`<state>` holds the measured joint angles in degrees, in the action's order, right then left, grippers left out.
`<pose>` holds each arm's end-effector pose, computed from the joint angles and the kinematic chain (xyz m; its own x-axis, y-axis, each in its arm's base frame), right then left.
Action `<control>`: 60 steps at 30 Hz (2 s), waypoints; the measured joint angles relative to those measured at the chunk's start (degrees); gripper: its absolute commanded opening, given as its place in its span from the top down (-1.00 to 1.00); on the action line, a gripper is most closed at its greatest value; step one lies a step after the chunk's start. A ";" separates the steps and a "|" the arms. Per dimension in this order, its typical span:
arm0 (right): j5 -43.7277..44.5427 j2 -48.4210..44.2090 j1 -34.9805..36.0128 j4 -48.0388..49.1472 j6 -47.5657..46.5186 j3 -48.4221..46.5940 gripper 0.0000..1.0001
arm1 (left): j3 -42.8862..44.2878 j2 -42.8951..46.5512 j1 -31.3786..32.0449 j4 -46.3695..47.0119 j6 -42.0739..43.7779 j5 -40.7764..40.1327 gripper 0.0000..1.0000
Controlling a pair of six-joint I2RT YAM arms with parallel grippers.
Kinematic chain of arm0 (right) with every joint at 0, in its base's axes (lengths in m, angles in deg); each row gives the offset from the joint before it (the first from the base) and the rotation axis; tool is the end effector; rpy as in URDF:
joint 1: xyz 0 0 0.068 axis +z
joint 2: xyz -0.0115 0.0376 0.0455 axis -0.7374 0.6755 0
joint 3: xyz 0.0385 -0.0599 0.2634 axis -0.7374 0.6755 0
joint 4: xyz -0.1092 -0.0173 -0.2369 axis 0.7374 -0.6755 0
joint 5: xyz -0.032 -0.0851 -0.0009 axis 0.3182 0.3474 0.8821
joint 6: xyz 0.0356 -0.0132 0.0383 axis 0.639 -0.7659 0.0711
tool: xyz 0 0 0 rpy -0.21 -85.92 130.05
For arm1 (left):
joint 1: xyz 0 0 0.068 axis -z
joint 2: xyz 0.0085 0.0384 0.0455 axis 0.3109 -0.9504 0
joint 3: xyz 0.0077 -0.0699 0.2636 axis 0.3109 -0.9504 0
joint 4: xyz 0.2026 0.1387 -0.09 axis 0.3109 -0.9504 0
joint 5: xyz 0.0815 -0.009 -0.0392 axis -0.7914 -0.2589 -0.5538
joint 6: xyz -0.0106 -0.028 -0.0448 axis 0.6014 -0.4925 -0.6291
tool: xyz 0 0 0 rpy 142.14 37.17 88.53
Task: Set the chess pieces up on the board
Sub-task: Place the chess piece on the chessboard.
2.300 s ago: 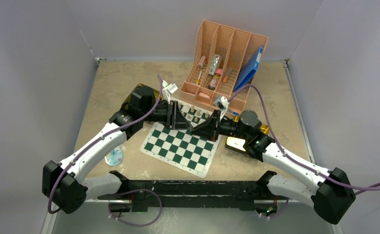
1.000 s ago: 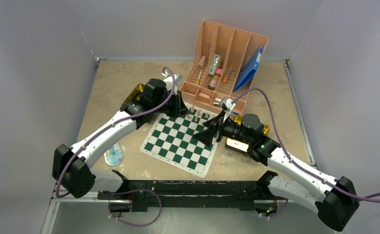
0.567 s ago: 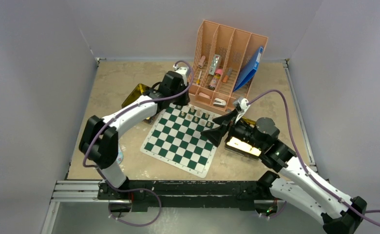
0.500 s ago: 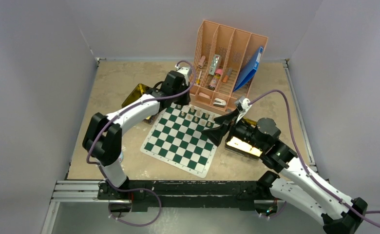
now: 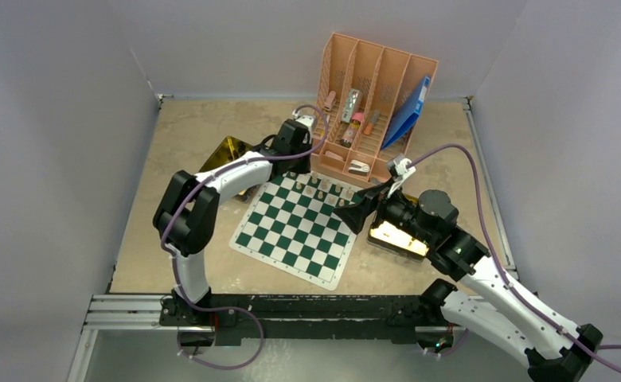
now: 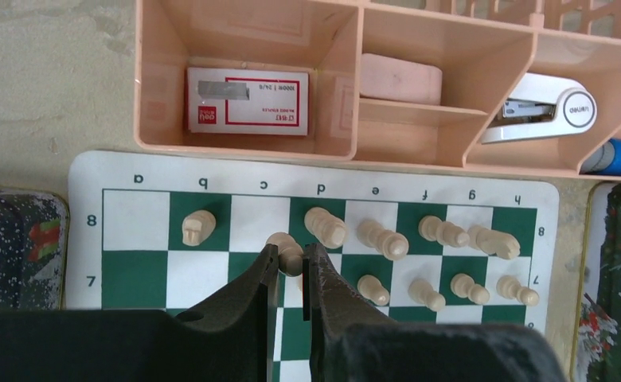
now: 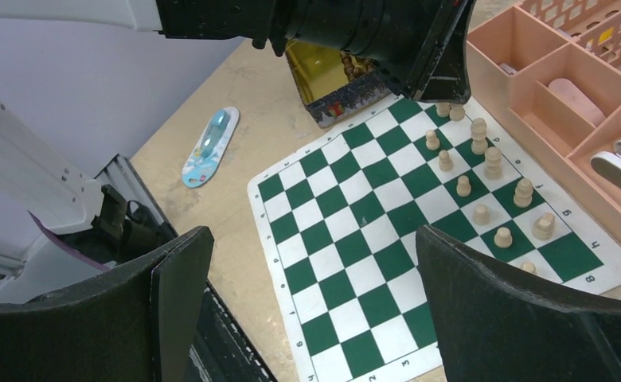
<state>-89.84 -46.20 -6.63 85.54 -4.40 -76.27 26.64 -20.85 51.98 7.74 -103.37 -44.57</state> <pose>0.1272 0.1171 0.3367 -0.3033 0.2579 -0.9173 -0.6961 0.5975 0.3981 0.3535 -0.2345 0.2247 -0.7065 0.0668 -0.7046 0.2955 0.9324 -0.2079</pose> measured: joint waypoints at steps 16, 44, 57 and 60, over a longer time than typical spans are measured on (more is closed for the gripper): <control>2.01 -2.54 -0.02 -2.40 -0.11 -0.92 -0.98 | -3.61 -1.03 -1.62 5.35 -0.02 -0.46 1.00; 3.02 -1.88 -0.02 -2.47 -0.11 -1.68 -0.98 | -6.45 -3.61 -1.97 11.30 -0.11 0.66 0.51; 3.56 -0.83 0.00 -3.91 0.98 -1.68 -0.98 | -5.81 -3.45 -1.99 8.22 -0.37 1.03 0.14; 6.23 -0.07 0.00 -5.51 2.69 -1.68 -0.98 | -4.85 -2.29 -1.99 6.34 -0.59 1.75 -0.20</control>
<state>-83.61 -46.26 -6.63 80.03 -1.71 -77.95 21.79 -23.15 49.99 14.07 -103.96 -42.82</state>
